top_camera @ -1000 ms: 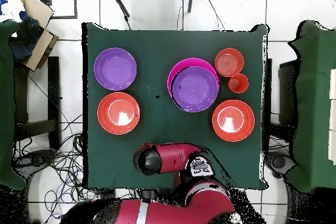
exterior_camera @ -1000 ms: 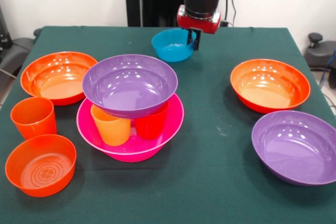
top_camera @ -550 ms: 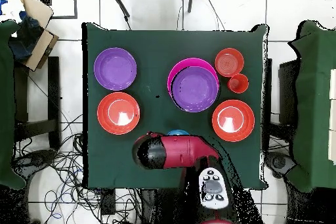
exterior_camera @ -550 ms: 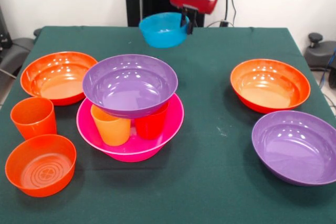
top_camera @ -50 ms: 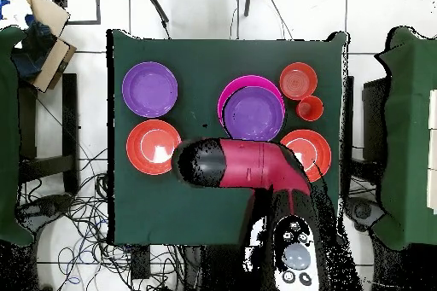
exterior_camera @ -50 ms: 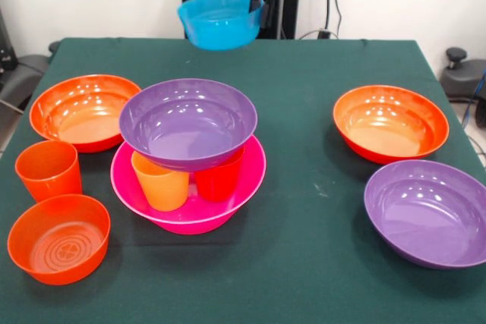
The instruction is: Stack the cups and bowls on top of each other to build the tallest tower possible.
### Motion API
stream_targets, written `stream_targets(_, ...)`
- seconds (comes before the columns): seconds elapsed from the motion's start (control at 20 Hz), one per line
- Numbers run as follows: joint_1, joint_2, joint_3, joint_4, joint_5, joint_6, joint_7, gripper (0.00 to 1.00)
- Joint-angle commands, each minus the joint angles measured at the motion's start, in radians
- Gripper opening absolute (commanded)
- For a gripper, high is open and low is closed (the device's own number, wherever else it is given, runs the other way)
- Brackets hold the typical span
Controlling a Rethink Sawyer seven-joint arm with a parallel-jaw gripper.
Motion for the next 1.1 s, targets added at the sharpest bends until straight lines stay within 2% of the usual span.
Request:
stream_targets(0.05, -0.03, -0.008, 0.091, -0.196, 0.043, 0.184, -0.023, 0.0)
stream_targets(0.2, -0.026, 0.007, 0.085, -0.297, 0.02, 0.255, -0.04, 0.0)
stream_targets(0.65, -0.044, 0.078, 0.109, -0.554, 0.019, 0.478, -0.054, 0.0)
stream_targets(0.75, -0.039, 0.099, 0.106, -0.586, 0.008, 0.47, -0.049, 0.0)
stream_targets(1.1, -0.058, 0.18, 0.121, -0.553, 0.042, 0.32, -0.033, 0.0)
